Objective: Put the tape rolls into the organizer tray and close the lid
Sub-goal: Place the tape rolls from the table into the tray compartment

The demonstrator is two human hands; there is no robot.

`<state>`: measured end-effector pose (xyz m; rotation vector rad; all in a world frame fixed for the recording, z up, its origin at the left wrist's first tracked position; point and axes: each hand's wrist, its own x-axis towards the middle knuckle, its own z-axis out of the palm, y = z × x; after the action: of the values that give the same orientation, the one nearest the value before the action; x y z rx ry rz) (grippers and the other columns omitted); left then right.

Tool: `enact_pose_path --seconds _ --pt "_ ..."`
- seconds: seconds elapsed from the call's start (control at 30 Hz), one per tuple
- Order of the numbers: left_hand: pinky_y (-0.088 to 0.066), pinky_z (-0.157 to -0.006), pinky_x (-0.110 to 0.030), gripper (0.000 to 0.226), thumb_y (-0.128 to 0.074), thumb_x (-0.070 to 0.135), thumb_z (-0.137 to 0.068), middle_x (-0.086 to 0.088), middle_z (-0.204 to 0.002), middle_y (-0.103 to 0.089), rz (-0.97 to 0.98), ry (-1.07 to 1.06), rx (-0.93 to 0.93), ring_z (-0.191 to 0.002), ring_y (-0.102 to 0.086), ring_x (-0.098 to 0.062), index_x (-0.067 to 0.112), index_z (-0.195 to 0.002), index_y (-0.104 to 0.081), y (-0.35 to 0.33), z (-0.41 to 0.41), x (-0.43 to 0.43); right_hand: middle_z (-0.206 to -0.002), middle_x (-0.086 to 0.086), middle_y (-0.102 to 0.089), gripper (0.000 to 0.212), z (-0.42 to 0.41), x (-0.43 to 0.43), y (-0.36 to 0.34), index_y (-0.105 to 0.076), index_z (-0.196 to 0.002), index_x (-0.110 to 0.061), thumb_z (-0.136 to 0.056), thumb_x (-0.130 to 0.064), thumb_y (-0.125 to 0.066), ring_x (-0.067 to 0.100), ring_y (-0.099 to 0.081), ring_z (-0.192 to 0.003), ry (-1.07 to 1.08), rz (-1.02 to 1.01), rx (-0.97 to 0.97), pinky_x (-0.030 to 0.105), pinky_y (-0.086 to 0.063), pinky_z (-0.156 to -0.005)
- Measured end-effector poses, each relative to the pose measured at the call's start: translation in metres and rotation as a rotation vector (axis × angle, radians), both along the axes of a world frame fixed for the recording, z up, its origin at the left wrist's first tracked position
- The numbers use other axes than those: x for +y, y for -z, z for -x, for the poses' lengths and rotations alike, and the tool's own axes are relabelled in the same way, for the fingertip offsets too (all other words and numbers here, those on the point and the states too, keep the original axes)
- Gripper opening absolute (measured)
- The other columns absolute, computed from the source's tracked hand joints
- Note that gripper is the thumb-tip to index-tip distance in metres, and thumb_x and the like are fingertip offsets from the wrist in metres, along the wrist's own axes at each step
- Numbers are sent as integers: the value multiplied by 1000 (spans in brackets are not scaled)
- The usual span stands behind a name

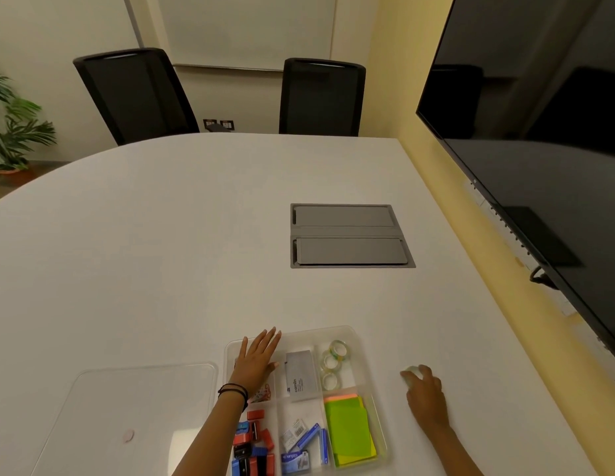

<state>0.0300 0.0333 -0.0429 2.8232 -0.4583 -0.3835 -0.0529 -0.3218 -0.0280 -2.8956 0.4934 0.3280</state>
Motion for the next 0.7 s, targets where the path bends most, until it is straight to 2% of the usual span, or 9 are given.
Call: enact_pose_path --seconds 0.17,0.27,0.57,0.7 --pt "4 -118 -48 62 -39 30 -99 -8 -158 3 -10 0 -1 -146 1 -23 21 -146 1 0 1 -1 -144 5 -32 59 -10 -7 -7 -43 -134 -36 -91 4 -35 24 -38 -123 -91 -15 80 30 -50 -94" --pt "4 -117 -48 62 -40 29 -99 -9 -158 2 19 -4 4 -146 0 -25 20 -146 0 -1 1 -1 -143 5 -33 59 -13 -8 -9 -38 -136 -38 -94 3 -34 23 -39 -122 -126 27 102 30 -48 -97" --pt "5 -117 -47 62 -38 32 -100 -7 -159 4 -29 -4 10 -146 1 -23 21 -146 2 -2 1 -1 -135 8 -39 51 -13 -3 -9 -32 -141 -32 -96 -7 -36 23 -45 -119 -101 52 98 29 -45 -99" --pt "5 -117 -47 62 -37 30 -100 -7 -159 4 -32 -2 8 -146 2 -23 21 -146 2 -3 1 -1 -131 10 -40 47 -13 -3 -10 -38 -136 -25 -93 -7 -41 25 -47 -117 -60 -25 128 31 -48 -93"
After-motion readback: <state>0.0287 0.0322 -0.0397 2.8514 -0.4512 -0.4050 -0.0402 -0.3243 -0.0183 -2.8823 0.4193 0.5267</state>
